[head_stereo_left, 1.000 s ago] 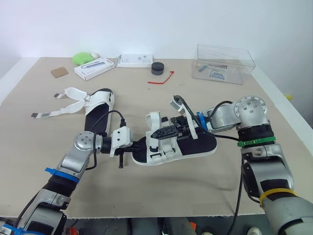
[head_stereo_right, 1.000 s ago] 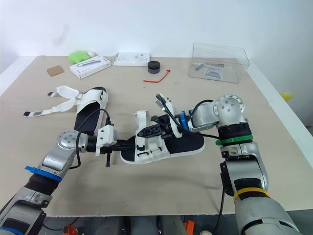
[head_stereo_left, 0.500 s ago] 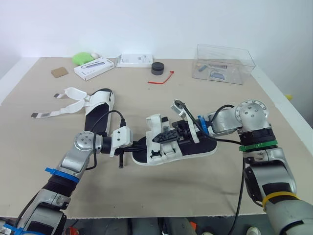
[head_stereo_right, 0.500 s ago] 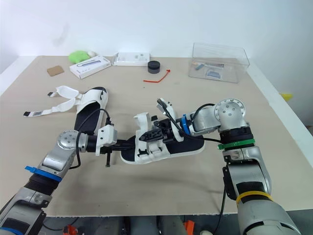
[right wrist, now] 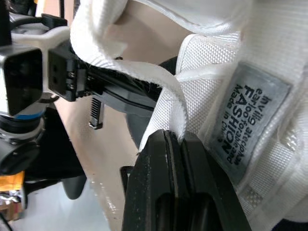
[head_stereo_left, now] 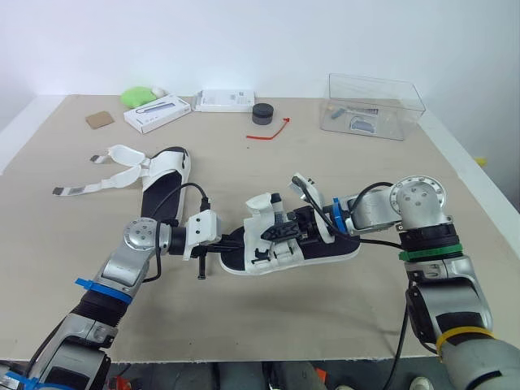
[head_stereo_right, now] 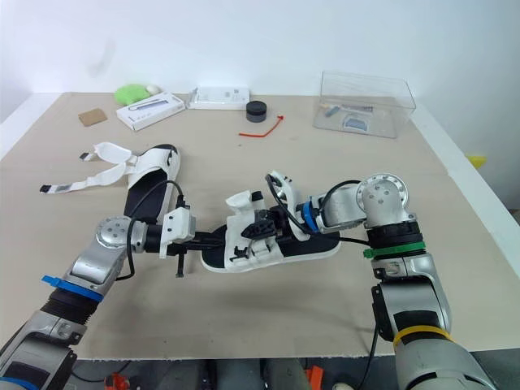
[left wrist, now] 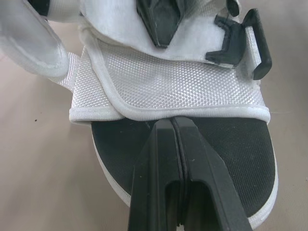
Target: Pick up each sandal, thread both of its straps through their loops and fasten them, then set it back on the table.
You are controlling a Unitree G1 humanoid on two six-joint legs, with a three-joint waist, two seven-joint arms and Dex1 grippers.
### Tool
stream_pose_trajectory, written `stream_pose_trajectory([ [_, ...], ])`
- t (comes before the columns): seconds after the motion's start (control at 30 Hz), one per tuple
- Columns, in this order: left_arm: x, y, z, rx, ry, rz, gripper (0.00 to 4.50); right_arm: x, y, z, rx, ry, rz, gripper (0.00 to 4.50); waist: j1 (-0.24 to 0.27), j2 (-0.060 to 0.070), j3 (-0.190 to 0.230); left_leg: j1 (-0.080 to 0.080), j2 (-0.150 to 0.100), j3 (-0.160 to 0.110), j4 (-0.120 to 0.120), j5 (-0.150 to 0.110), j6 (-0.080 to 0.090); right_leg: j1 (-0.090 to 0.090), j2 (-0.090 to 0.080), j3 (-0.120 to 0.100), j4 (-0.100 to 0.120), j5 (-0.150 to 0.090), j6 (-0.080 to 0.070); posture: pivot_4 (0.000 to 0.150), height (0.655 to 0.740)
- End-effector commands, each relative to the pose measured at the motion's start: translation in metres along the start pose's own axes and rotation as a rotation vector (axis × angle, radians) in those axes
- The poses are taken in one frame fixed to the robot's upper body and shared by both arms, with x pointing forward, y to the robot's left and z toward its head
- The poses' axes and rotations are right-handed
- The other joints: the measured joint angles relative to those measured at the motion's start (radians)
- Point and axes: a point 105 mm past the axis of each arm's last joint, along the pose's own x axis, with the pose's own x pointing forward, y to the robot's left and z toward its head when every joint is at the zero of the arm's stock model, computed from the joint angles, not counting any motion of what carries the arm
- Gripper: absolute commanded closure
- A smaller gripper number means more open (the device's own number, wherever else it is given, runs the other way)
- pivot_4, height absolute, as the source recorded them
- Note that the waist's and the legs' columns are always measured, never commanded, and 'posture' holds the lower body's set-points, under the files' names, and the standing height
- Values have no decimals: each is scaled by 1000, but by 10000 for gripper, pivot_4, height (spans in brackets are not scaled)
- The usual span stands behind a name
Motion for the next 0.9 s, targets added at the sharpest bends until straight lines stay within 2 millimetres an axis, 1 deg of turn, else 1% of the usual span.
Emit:
stream_pose_trajectory([
  [0.03,-2,-2,-10,-22,42,7,45000,1,0,-11,-47,36,-21,44581,0,0,0,0,0,0,0,0,0,0,0,0,0,0,0,1500,7400],
  [0.17,-2,-2,-11,-25,43,9,45000,2,15,-11,-144,38,7,44581,0,0,0,0,0,0,0,0,0,0,0,0,0,0,0,1500,7400],
  [0.43,-1,-1,-10,-24,38,12,45000,3,36,-19,-287,79,53,44581,0,0,0,0,0,-1,0,-1,2,0,0,-1,0,0,0,1500,7400],
  [0.6,0,-1,-10,-25,33,11,45000,2,37,-19,-321,81,37,44581,0,0,0,0,0,-1,0,-1,2,0,0,-1,0,0,0,1500,7400],
  [0.8,1,-1,-10,-24,33,11,45000,2,34,-15,-339,71,2,44581,0,0,0,0,0,-1,0,-1,2,0,0,-1,0,0,0,1500,7400],
  [0.9,2,-1,-10,-24,32,11,45000,1,31,-9,-326,47,-12,44581,0,0,0,0,0,-1,0,-1,2,0,0,-1,0,0,0,1500,7400],
])
